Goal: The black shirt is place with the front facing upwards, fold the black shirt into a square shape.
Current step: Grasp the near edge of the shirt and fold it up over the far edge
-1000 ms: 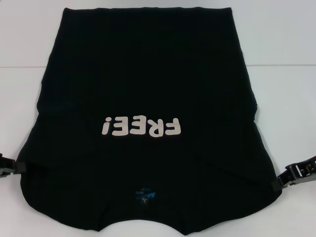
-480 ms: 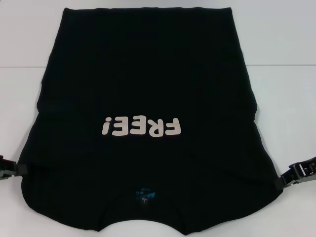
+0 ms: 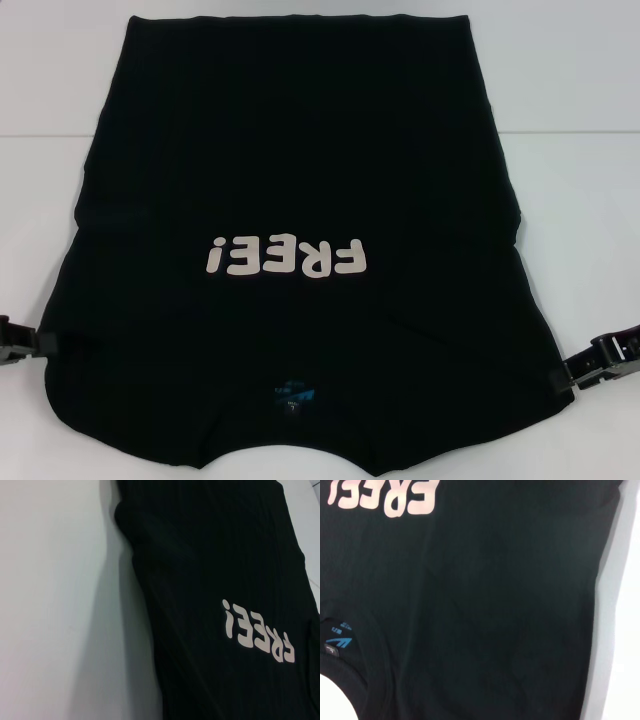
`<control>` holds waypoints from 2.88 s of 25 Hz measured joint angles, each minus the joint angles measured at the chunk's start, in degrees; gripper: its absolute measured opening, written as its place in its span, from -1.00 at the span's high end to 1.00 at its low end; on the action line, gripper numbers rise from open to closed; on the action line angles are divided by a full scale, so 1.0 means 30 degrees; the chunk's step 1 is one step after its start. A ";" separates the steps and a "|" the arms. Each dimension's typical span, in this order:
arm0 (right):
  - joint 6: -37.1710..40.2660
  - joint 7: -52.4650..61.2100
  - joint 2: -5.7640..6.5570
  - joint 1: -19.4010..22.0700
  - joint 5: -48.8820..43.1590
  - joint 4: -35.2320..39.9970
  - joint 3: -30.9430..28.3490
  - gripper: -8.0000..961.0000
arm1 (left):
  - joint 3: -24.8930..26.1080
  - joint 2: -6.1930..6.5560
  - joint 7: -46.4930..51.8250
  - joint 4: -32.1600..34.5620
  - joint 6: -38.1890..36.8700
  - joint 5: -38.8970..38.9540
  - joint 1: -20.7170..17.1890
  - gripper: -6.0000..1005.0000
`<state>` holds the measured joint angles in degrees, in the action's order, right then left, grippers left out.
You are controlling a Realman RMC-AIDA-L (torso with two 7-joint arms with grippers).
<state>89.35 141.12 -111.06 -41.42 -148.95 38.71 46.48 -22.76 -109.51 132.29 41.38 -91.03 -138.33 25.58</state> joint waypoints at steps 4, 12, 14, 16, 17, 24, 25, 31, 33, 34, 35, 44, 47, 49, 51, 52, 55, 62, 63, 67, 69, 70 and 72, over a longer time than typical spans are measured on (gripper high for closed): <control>-0.0076 -0.0006 0.0058 0.0074 -0.0067 0.0022 0.0032 0.14 | 0.0001 -0.0027 -0.0005 -0.0152 0.0017 0.0000 0.0033 0.97; -0.0462 0.0006 -0.0072 0.0150 -0.0216 0.0022 -0.0083 -0.33 | -0.0001 0.0014 -0.0063 -0.0534 0.0164 0.0006 0.0116 0.97; -0.0473 0.0000 -0.0157 0.0096 -0.0217 0.0022 -0.0084 -0.48 | -0.0002 0.0017 -0.0064 -0.0534 0.0186 0.0019 0.0097 0.97; -0.0483 0.0001 -0.0216 0.0041 -0.0217 0.0022 -0.0080 -0.63 | -0.0002 0.0021 -0.0065 -0.0534 0.0197 0.0027 0.0077 0.97; -0.0484 0.0001 -0.0232 0.0029 -0.0213 0.0021 -0.0078 -0.63 | -0.0002 0.0023 -0.0065 -0.0534 0.0198 0.0028 0.0069 0.97; -0.0466 -0.0004 -0.0305 -0.0076 -0.0109 -0.0161 0.0018 -0.62 | -0.0001 0.0031 -0.0065 -0.0526 0.0200 0.0030 0.0058 0.97; -0.0464 -0.0022 -0.0329 -0.0116 -0.0106 -0.0185 0.0023 -0.62 | -0.0002 0.0031 -0.0066 -0.0524 0.0199 0.0030 0.0057 0.97; -0.0282 -0.0026 -0.0577 -0.0340 -0.0095 -0.0186 0.0035 -0.62 | -0.0003 0.0032 -0.0065 -0.0522 0.0200 0.0029 0.0077 0.97; -0.0261 -0.0022 -0.0624 -0.0442 -0.0098 -0.0230 0.0054 -0.62 | -0.0003 0.0032 -0.0065 -0.0522 0.0200 0.0029 0.0101 0.97; -0.0258 -0.0020 -0.0651 -0.0476 -0.0111 -0.0257 0.0061 -0.62 | -0.0002 0.0032 -0.0065 -0.0522 0.0200 0.0029 0.0105 0.97; -0.0257 -0.0019 -0.0676 -0.0496 -0.0131 -0.0263 0.0067 -0.62 | -0.0002 0.0032 -0.0065 -0.0522 0.0199 0.0029 0.0107 0.97; -0.0290 0.0022 -0.0724 -0.0564 -0.0208 -0.0261 0.0072 -0.62 | -0.0002 0.0032 -0.0065 -0.0522 0.0198 0.0029 0.0166 0.97; -0.0272 0.0027 -0.0720 -0.0638 -0.0214 -0.0257 0.0067 -0.62 | -0.0003 0.0032 -0.0064 -0.0522 0.0199 0.0029 0.0173 0.97; -0.0192 -0.0052 -0.0727 -0.0697 -0.0216 -0.0138 0.0086 -0.62 | -0.0003 0.0032 -0.0065 -0.0522 0.0200 0.0029 0.0184 0.97; -0.0132 -0.0218 -0.0774 -0.0700 -0.0218 0.0145 0.0212 -0.62 | -0.0002 0.0044 -0.0064 -0.0521 0.0201 0.0029 0.0199 0.97; -0.0105 -0.0258 -0.0801 -0.0695 -0.0221 0.0257 0.0321 -0.52 | -0.0002 0.0050 -0.0064 -0.0522 0.0201 0.0029 0.0201 0.97; -0.0100 -0.0155 -0.0828 -0.0743 -0.0256 0.0299 0.0809 -0.23 | -0.0003 0.0073 -0.0064 -0.0522 0.0209 0.0029 0.0206 0.97; -0.0122 0.0109 -0.0831 -0.0934 -0.0430 0.0237 0.1234 0.31 | -0.0003 0.0091 -0.0078 -0.0522 0.0256 0.0030 0.0205 0.97; -0.0122 0.0139 -0.0831 -0.0943 -0.0499 0.0234 0.1239 0.35 | -0.0003 0.0091 -0.0080 -0.0522 0.0264 0.0033 0.0209 0.97; -0.0132 0.0201 -0.0831 -0.0991 -0.0600 0.0225 0.1265 0.54 | -0.0003 0.0092 -0.0086 -0.0521 0.0318 0.0062 0.0238 0.97; -0.0134 0.0203 -0.0821 -0.1014 -0.0599 0.0221 0.1266 0.63 | -0.0002 0.0092 -0.0090 -0.0522 0.0347 0.0067 0.0253 0.97; -0.0136 0.0204 -0.0806 -0.1018 -0.0598 0.0223 0.1265 0.67 | -0.0002 0.0092 -0.0091 -0.0523 0.0366 0.0069 0.0260 0.97; -0.0137 0.0207 -0.0785 -0.1019 -0.0599 0.0257 0.1250 0.79 | -0.0002 0.0092 -0.0094 -0.0522 0.0405 0.0074 0.0262 0.97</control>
<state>88.94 141.74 -113.42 -44.48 -150.75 39.48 50.23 -22.77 -109.24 132.01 39.81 -89.82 -138.11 26.36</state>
